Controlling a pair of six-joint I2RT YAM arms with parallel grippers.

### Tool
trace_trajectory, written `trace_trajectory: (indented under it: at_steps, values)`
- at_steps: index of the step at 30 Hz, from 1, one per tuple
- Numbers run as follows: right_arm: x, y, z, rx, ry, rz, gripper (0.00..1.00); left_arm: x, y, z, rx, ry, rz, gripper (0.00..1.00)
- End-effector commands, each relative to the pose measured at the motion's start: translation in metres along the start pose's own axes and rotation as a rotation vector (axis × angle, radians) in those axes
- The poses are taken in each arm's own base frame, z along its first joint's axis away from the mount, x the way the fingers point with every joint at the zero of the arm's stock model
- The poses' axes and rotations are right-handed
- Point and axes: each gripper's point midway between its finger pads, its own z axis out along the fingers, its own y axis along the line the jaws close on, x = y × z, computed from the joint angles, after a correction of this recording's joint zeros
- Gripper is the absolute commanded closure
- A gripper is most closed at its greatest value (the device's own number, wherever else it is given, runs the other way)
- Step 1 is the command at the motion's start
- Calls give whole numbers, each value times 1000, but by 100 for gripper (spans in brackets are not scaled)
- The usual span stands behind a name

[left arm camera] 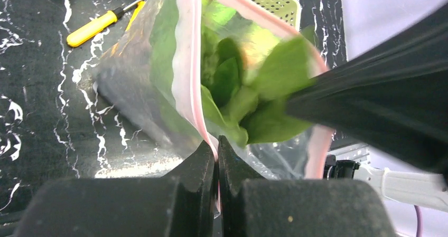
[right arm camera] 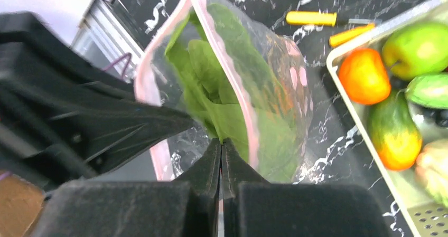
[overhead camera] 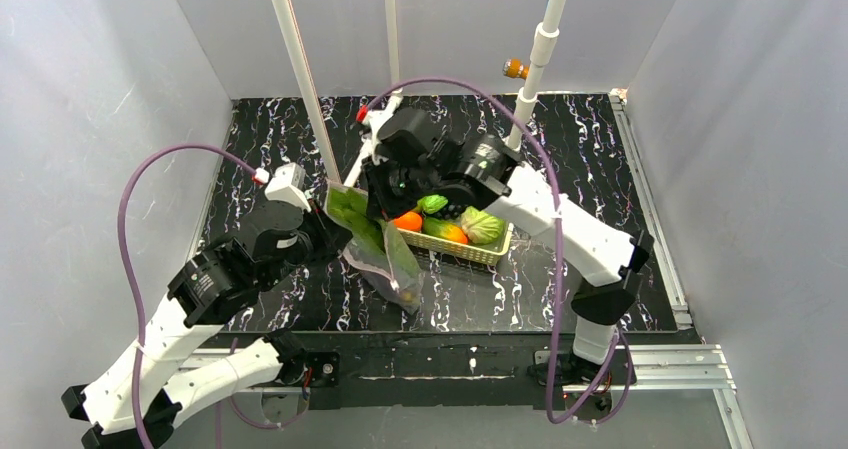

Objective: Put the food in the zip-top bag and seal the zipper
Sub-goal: Adjust the fake vegetable in the zipper food storage bag, then pick up the fake vegetable from the bin.

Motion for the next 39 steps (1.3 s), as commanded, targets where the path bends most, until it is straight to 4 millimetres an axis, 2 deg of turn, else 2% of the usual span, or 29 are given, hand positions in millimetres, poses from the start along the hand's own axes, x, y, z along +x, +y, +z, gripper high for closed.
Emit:
trace_trajectory:
  at_steps: [1,9,13,14,17,21,24,27,30,32,33,35,39]
  values:
    - [43,-22,44,139,126,85,99,-10,-19,5,52,-16,6,100]
    - [56,-31,102,153,177,116,99,-6,-14,4,46,-13,-1,100]
    - [55,-29,114,109,184,97,97,-6,-11,3,38,-14,-3,100]
    - [54,-25,112,78,193,93,90,-6,-11,2,39,-17,-3,100]
    - [50,-8,94,-26,193,72,72,-6,-9,-1,34,-17,-1,100]
    - [34,8,50,-139,129,65,54,-11,0,-4,0,-50,2,100]
    - [14,7,12,-188,45,51,39,-17,11,-3,-62,-85,-2,100]
    - [-6,6,-24,-242,-35,-4,25,-18,11,4,-87,-76,41,100]
    - [-28,-8,-57,-209,-98,-2,16,-24,15,7,-155,-61,112,100]
    - [-41,-26,-74,-140,-155,-4,4,-33,17,5,-206,-45,175,100]
    - [-46,-40,-79,-79,-190,3,2,-36,17,5,-229,-30,197,100]
    - [-54,-81,-85,93,-261,60,2,-42,16,1,-249,-13,225,100]
    - [-43,-158,-78,311,-302,209,2,-51,14,-13,-242,-10,256,100]
